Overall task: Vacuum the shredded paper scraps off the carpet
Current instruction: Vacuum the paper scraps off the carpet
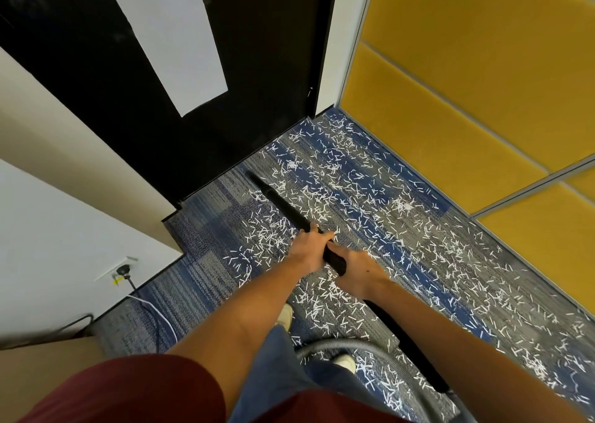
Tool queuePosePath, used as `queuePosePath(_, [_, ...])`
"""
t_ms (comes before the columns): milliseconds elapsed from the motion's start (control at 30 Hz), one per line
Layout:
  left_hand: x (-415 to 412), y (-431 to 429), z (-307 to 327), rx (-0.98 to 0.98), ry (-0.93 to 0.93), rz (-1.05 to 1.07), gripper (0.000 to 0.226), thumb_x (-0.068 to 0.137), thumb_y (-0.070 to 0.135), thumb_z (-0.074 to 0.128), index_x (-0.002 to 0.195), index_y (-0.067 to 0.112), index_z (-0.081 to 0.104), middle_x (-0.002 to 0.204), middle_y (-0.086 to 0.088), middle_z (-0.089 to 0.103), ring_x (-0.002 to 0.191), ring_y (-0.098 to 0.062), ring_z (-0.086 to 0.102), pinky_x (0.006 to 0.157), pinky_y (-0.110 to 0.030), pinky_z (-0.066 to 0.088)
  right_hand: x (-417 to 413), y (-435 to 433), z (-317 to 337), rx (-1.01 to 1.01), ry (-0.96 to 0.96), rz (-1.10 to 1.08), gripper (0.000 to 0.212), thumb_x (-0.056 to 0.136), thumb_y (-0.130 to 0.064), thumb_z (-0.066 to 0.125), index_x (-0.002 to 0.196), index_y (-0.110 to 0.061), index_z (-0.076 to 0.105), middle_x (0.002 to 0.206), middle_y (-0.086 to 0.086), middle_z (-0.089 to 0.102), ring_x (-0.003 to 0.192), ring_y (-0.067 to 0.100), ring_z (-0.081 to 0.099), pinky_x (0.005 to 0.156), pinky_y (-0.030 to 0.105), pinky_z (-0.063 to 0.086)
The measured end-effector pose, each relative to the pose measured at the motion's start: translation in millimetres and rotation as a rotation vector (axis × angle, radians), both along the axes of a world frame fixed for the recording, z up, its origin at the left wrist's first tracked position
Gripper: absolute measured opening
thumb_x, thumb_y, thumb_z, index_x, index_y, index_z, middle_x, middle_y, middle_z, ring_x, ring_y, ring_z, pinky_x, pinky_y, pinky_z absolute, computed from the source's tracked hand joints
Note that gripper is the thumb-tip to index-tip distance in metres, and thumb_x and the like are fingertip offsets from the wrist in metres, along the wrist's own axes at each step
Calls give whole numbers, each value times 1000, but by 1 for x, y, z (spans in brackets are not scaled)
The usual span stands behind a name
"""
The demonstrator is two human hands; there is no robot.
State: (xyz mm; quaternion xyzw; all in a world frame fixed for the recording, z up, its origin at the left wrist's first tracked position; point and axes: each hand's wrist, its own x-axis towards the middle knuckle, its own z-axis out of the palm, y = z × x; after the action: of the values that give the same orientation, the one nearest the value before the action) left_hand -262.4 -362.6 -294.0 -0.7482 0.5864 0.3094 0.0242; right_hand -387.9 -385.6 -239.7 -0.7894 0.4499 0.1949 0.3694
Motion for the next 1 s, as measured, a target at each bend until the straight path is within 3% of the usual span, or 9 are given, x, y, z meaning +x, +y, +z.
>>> queuePosePath(133, [-11, 11, 1, 31, -7, -5, 49, 82, 9, 64, 124, 22, 43, 152, -23, 17, 133, -52, 25, 92, -47, 51, -14, 9, 5, -14, 17, 61, 79, 83, -6, 58, 149, -30, 23, 93, 4, 58, 72, 20, 61, 68, 32, 57])
queuePosePath(200, [-19, 18, 1, 45, 5, -7, 50, 82, 13, 65, 125, 21, 41, 149, -23, 22, 134, -52, 22, 94, -50, 49, -25, 14, 10, -16, 23, 96, 79, 83, -6, 58, 149, -30, 22, 92, 3, 56, 74, 21, 59, 71, 32, 56])
queuePosePath(400, [-52, 41, -2, 33, 36, 29, 36, 84, 24, 65, 115, 17, 50, 125, -17, 46, 121, -43, 42, 91, -49, 49, -62, 31, 10, -5, 14, 146, 79, 82, -4, 59, 149, -29, 25, 92, 1, 52, 76, 20, 56, 75, 32, 55])
queuePosePath(600, [-85, 50, -1, 34, 21, 45, 30, 89, 18, 58, 118, 17, 49, 138, -19, 36, 128, -44, 35, 89, -47, 49, -90, 41, 10, -21, 23, 121, 81, 83, -1, 58, 150, -31, 22, 78, -4, 48, 65, 15, 54, 67, 26, 54])
queuePosePath(867, [-99, 38, 0, -23, -13, 8, 38, 85, 9, 63, 120, 19, 49, 134, -12, 40, 119, -38, 46, 77, -37, 53, -98, 41, 12, -63, 34, 50, 77, 85, -7, 59, 150, -30, 23, 83, 0, 53, 74, 21, 56, 76, 35, 56])
queuePosePath(1000, [-99, 28, 3, -39, 10, 10, 37, 84, 3, 60, 117, 16, 49, 135, -13, 39, 116, -39, 49, 73, -32, 51, -94, 35, 15, -56, 15, 12, 74, 84, -6, 58, 147, -29, 28, 90, 4, 59, 74, 22, 61, 69, 34, 56])
